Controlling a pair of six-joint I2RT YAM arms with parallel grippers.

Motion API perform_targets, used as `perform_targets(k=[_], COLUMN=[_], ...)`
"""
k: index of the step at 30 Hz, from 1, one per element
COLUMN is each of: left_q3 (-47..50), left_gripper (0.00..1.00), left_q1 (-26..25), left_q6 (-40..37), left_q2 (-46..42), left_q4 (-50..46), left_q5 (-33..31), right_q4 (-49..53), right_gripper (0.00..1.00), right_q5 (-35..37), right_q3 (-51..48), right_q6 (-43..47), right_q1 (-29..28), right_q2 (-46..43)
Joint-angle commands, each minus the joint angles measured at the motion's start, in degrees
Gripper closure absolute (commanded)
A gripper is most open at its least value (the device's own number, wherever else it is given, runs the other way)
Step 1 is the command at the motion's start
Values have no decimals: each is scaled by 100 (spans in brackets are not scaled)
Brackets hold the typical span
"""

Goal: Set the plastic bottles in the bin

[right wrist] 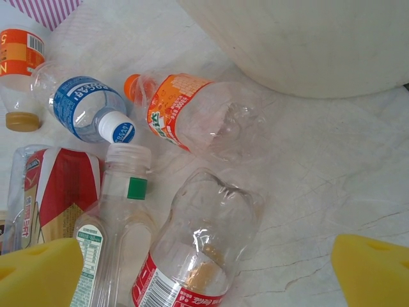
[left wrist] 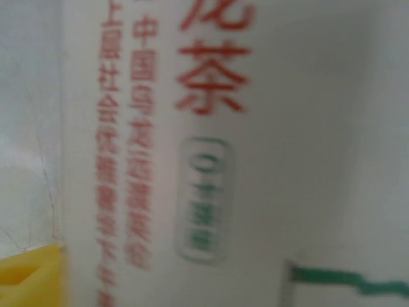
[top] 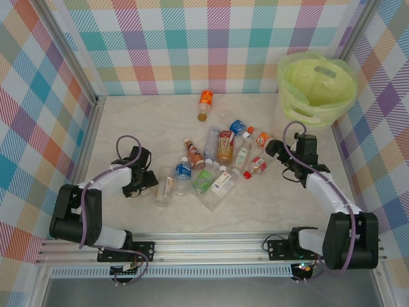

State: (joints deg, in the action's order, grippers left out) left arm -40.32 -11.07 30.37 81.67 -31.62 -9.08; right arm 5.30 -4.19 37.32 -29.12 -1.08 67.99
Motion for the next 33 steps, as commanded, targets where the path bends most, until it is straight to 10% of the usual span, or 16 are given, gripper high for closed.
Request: perform_targets(k=[1, 12, 24, 33], left_q3=[-14, -297, -1400, -2702], left_gripper=[22, 52, 57, 58], left_q1=[60, 95, -1218, -2070], left_q6=[-9, -598, -1470, -2315], left_q2=[-126, -1631, -1672, -345], left_q4=[-73, -84, 2342, 2037], left_q5=[-69, -96, 3879, 4973], right_q4=[-119, -571, -767, -99], right_gripper=[0, 0, 1, 1], right_q5=[-91, -1210, -3843, -4095], right_q3=[203, 275, 1772, 3378], right_q6=[135, -98, -1481, -1261], right_q1=[26, 24, -760, -1651], right_q2=[-162, -289, 114, 529])
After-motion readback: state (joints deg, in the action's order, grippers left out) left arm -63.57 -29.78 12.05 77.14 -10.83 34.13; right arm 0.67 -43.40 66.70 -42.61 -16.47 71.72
